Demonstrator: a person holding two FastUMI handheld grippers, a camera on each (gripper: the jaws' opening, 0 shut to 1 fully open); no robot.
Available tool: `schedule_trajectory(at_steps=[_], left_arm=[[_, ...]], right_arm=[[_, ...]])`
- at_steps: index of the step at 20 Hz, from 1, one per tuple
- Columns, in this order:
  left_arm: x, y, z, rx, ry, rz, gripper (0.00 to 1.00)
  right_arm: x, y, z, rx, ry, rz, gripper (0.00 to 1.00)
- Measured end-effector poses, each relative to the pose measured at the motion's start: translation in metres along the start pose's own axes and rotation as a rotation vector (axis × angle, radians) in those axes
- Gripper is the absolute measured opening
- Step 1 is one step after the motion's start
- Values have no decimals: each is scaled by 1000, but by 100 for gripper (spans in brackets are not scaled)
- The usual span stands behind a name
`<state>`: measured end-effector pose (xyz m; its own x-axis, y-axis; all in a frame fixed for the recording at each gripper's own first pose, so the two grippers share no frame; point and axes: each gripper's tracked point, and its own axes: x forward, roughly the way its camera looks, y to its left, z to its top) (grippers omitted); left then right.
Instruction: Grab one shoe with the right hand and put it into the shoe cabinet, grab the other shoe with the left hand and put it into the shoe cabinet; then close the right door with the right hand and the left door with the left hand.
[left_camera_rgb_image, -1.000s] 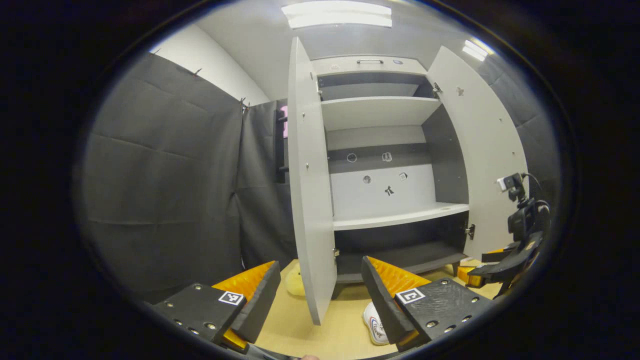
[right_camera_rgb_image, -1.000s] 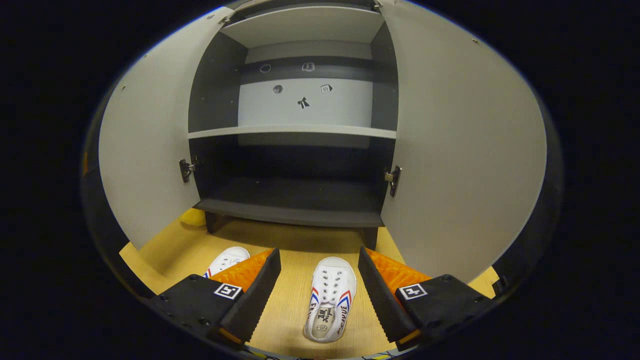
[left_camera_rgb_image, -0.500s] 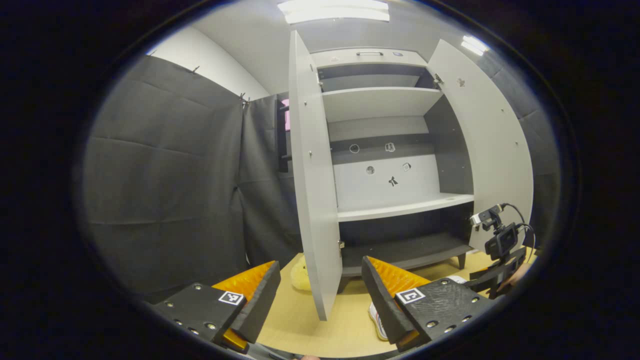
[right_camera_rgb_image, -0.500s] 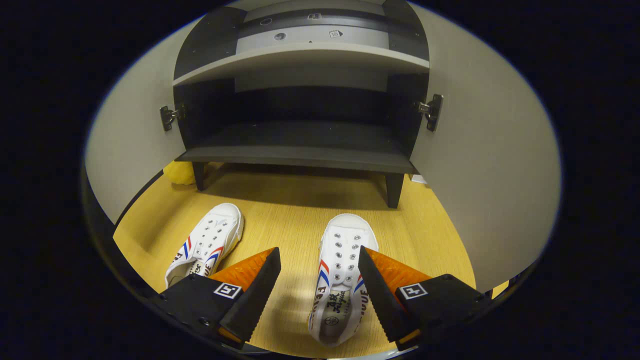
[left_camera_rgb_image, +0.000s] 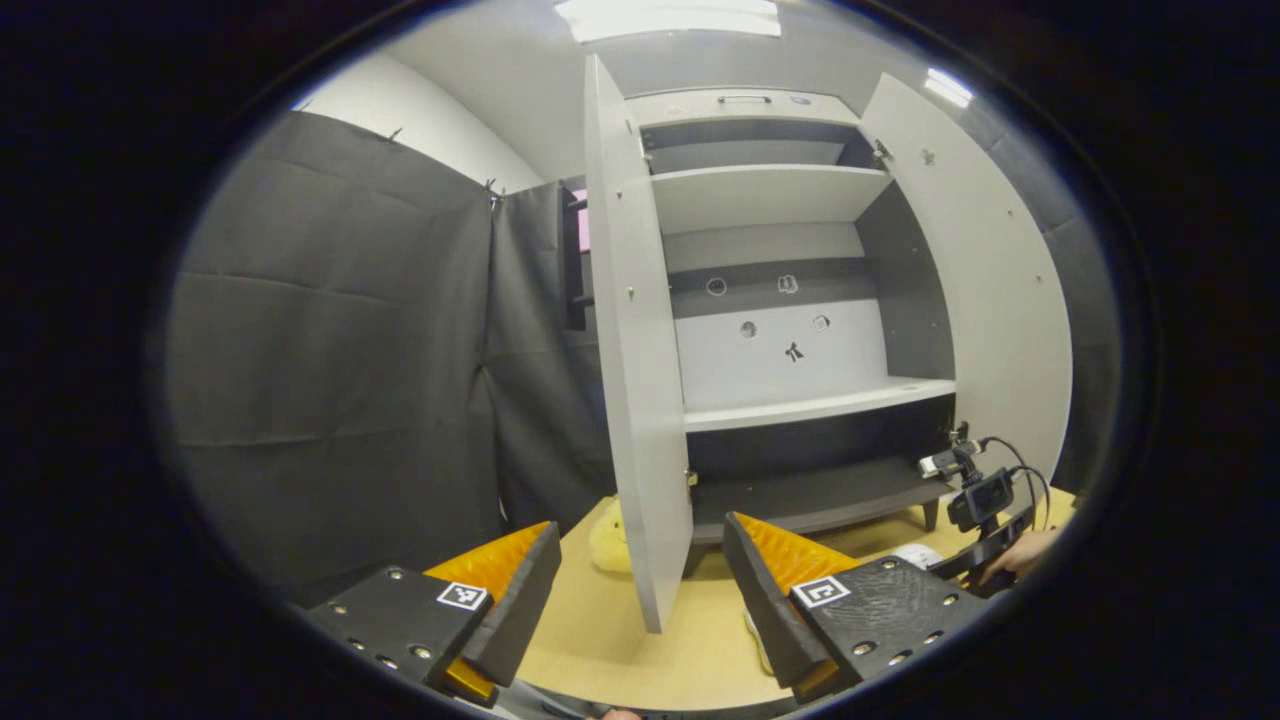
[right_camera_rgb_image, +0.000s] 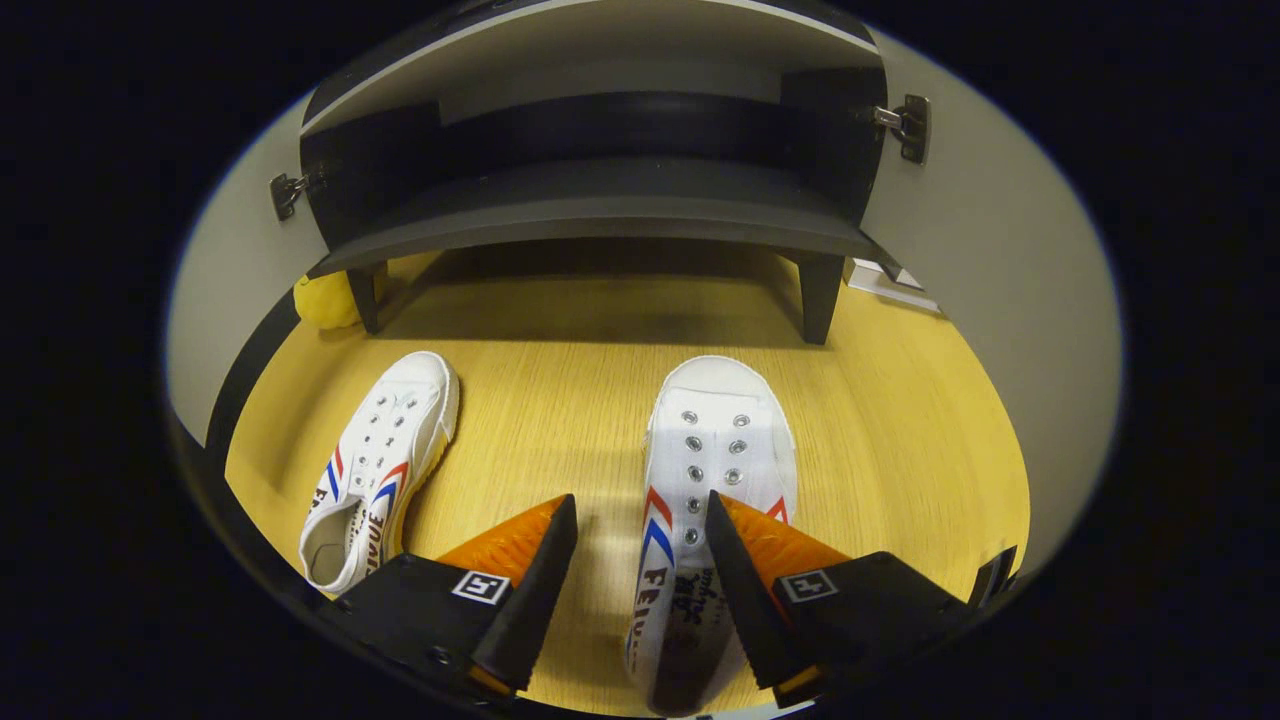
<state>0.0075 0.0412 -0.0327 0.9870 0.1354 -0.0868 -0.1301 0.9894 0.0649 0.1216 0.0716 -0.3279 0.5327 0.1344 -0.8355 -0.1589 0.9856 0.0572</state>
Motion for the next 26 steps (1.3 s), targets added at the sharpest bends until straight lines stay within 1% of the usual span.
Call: schedule_trajectory(at_steps=[1, 2, 4, 5, 6, 7, 8, 9, 12, 16, 20, 22, 26], left_arm=[[0, 1, -1, 0, 2, 3, 94], [-1, 2, 0, 1, 3, 5, 94], [0, 2, 0, 4, 3, 9, 94], [0, 3, 0, 4, 3, 9, 94], [-1, 3, 0, 3, 2, 7, 94], [-1, 2, 1, 1, 2, 6, 94], [0, 2, 2, 0, 0, 4, 94], [-1, 1, 1, -1, -1, 2, 94], [-1, -2, 3, -3, -4, -10, 94], [-3, -8, 5, 2, -14, -30, 94], [-5, -15, 5, -14, -18, -54, 94], [-5, -21, 5, -16, -20, -70, 93], [-6, -34, 5, -25, -27, -107, 94]], right_arm=[[3, 0, -1, -7, 11, -7, 77], [5, -3, -2, -12, 19, -25, 77], [7, -10, -2, -7, 24, -70, 71], [7, -11, -1, 0, 27, -82, 63], [9, -14, -2, -5, 31, -94, 51], [18, -19, -4, -6, 33, -101, 48], [5, -17, -1, -3, 38, -96, 29], [7, -17, 1, -5, 40, -66, 28], [4, -15, 2, 91, 28, -73, 2], [-5, -19, 8, 96, 4, -79, 2], [-25, -26, 21, 142, -33, -57, 2], [-34, -25, 25, 129, -53, -57, 2], [-62, -22, 48, 108, -113, -41, 2]])
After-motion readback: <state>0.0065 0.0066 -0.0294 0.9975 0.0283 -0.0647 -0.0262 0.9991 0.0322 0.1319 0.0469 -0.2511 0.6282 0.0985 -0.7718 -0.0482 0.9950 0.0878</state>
